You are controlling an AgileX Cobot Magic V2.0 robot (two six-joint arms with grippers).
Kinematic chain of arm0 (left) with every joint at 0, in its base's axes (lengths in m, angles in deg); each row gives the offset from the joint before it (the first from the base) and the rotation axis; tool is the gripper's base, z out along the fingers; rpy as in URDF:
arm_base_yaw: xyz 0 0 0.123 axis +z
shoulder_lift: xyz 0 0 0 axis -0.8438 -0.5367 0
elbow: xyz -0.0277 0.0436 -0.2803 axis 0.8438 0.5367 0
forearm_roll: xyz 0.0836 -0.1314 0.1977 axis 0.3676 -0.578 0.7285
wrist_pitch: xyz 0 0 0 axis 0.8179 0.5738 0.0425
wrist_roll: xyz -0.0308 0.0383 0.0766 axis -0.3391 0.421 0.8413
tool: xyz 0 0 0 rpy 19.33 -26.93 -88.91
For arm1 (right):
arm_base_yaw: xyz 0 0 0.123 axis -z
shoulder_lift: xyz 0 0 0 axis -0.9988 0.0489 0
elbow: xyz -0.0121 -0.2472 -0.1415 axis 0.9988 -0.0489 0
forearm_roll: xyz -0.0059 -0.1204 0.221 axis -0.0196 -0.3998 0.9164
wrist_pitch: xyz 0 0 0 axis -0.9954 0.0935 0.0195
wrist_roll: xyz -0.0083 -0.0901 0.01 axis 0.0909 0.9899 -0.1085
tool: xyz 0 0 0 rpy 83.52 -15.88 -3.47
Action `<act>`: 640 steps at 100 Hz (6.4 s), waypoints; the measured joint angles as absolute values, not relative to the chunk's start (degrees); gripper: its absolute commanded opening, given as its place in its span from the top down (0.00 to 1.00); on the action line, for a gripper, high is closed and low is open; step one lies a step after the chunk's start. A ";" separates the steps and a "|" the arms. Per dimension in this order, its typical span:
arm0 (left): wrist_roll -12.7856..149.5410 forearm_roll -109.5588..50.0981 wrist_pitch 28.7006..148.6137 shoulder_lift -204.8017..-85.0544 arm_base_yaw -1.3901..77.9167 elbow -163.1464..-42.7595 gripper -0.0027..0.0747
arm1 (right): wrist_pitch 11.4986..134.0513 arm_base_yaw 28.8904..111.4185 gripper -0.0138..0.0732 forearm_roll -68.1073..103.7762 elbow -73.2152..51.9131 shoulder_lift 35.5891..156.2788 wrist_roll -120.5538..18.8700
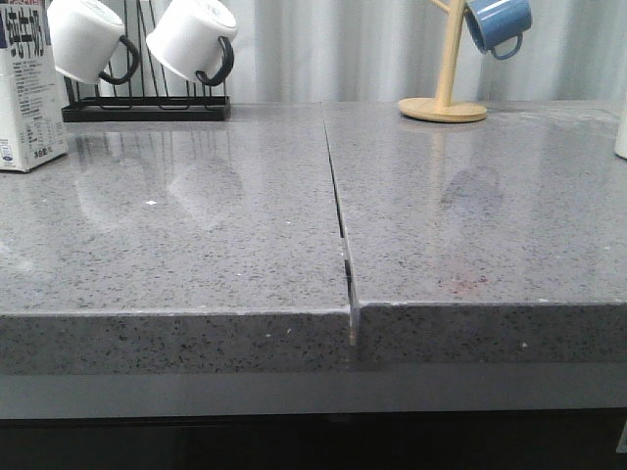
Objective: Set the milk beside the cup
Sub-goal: 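Reach the right gripper to the white HOME mug and grasp its handle, then slide the HOME mug toward the center and release it with the right gripper, then withdraw the right gripper away from the mug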
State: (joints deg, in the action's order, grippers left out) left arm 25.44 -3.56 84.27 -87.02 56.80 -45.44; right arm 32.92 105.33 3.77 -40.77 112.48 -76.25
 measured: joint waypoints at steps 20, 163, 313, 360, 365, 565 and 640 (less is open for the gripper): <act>25.44 -3.56 84.27 -87.02 56.80 -45.44 0.99 | 30.80 105.33 0.37 3.54 -36.82 119.88 -76.25; 25.44 -3.56 84.27 -87.02 56.80 -45.44 0.99 | 32.47 104.09 0.92 1.55 -15.36 140.29 -76.25; 25.44 -3.56 84.24 -87.02 56.80 -45.44 0.99 | 33.89 65.79 0.92 4.62 -15.36 139.41 -77.05; 25.44 -3.56 84.24 -87.02 56.80 -45.44 0.99 | 34.09 65.79 0.55 4.72 -15.36 139.66 -78.32; 25.44 -3.56 84.24 -87.02 56.80 -45.44 0.99 | 34.09 65.70 0.55 4.72 -15.36 139.66 -78.46; 25.44 -3.56 84.24 -87.02 56.80 -45.44 0.99 | 80.63 65.67 0.92 2.80 -49.52 42.52 -79.19; 25.44 -3.56 84.24 -87.02 56.80 -45.44 0.99 | 86.69 65.67 0.92 2.80 -49.52 36.83 -79.19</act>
State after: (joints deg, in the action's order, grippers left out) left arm 25.44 -3.56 84.24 -87.02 56.80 -45.44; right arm 86.69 65.67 2.80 -49.52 36.83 -79.19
